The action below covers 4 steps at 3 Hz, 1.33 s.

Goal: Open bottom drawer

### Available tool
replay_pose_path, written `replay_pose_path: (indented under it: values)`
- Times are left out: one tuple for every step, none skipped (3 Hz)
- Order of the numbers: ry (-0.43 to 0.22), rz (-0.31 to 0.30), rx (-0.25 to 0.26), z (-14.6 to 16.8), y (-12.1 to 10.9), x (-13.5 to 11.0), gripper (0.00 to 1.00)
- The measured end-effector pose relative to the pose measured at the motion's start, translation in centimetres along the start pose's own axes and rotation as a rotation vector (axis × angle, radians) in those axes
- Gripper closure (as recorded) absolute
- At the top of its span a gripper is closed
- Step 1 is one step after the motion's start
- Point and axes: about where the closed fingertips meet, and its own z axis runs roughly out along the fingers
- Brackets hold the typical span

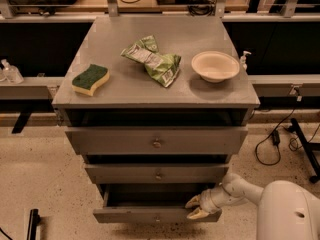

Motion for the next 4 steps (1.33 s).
replay_pose_path:
  values:
    - [-0.003,0.000,-0.004,0.3,0.1,-0.1,0.30]
    - [-0.006,0.001,-0.010,0.6,0.4,-0.2,0.01]
    - [-0.007,0.001,-0.010,0.7,0.4,-0.2,0.00]
    - [-0.009,0.028,-0.001,0.9,1.6,-0.3,0.00]
